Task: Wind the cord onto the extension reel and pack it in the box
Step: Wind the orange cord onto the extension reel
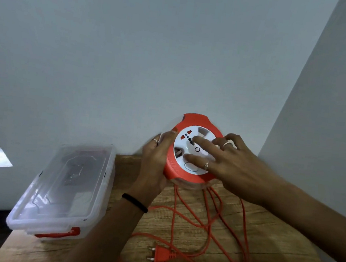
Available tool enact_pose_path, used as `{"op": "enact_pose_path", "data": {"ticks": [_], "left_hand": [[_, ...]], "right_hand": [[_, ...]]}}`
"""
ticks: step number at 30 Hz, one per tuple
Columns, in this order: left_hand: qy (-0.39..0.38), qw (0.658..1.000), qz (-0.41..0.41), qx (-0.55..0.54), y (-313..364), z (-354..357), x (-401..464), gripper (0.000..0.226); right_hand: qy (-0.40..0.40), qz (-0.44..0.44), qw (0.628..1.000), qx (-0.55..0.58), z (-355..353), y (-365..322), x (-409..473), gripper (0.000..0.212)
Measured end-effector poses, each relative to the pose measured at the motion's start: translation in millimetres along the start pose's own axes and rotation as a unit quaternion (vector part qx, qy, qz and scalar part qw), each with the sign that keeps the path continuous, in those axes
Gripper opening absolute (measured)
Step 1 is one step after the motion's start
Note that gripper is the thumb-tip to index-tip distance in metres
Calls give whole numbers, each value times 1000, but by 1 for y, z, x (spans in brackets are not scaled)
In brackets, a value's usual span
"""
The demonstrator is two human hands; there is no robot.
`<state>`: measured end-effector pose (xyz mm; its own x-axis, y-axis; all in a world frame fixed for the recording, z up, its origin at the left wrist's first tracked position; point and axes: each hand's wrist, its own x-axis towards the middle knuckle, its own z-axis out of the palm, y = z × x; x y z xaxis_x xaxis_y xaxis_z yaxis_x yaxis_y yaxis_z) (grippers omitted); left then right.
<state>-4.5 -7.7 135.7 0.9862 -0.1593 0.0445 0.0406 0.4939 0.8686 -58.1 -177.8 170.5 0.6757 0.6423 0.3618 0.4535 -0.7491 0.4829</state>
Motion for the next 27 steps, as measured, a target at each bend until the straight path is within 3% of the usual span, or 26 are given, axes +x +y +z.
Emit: {"op": "enact_pose_path", "data": {"ticks": [5,9,15,17,20,22,25,27], "left_hand": [[-19,999,12,25,0,0,0,26],[-45,998,22,40,0,1,-4,20],[-48,995,45,81,2,3,-7,18],[-42,994,51,85,1,6,-9,16],[-9,997,58,51,-1,12,-10,18],[10,997,75,36,-1,15,-9,17],[9,994,99,43,-3,21,-11,12],[22,990,118,70,-8,25,-13,10]], "right_hand": [[-43,-81,993,-73,-1,10,3,58],[-27,-85,993,-80,1,6,12,60],[-31,-76,995,-48,1,6,18,41],[-27,-62,997,-45,4,6,21,44],[-9,72,996,60,4,-1,24,55],[20,214,963,162,3,-10,28,58],[39,404,878,256,4,-24,34,65],[54,509,789,341,9,-25,36,64]]}}
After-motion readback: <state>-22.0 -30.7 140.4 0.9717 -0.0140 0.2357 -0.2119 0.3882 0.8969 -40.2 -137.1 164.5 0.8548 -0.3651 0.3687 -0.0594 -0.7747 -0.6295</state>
